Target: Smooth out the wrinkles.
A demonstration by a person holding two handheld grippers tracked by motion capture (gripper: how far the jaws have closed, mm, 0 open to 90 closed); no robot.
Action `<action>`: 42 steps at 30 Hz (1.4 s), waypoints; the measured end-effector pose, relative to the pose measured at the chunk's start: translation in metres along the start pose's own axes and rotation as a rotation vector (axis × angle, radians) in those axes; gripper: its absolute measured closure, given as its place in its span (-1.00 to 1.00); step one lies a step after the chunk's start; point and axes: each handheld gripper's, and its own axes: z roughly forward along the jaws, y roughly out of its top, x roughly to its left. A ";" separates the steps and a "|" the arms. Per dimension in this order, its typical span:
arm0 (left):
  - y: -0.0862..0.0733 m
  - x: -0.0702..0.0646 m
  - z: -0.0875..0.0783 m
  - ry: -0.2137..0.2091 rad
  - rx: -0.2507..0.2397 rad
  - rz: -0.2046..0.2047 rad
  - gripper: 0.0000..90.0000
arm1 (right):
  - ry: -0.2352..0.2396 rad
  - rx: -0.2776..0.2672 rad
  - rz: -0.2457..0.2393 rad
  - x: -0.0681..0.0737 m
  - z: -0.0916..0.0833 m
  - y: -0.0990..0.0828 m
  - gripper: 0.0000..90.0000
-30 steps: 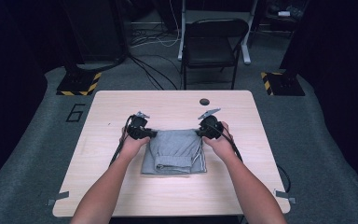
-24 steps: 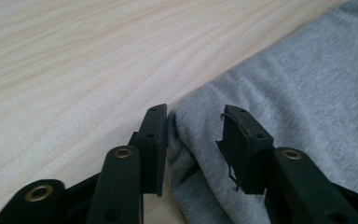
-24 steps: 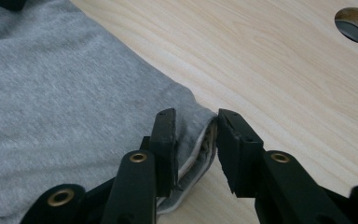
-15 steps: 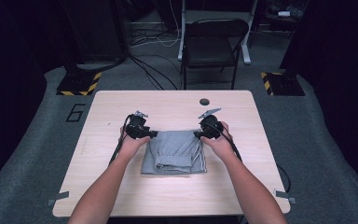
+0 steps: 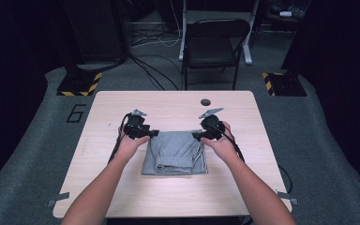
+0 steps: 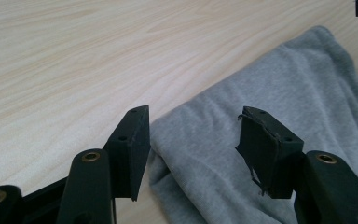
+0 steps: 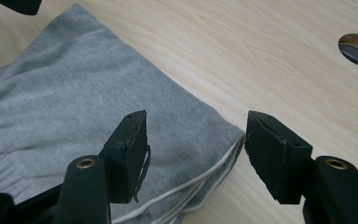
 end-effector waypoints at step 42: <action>-0.096 -0.061 -0.086 -0.142 0.014 0.096 -0.12 | 0.101 -0.090 -0.051 0.072 -0.089 -0.098 -0.25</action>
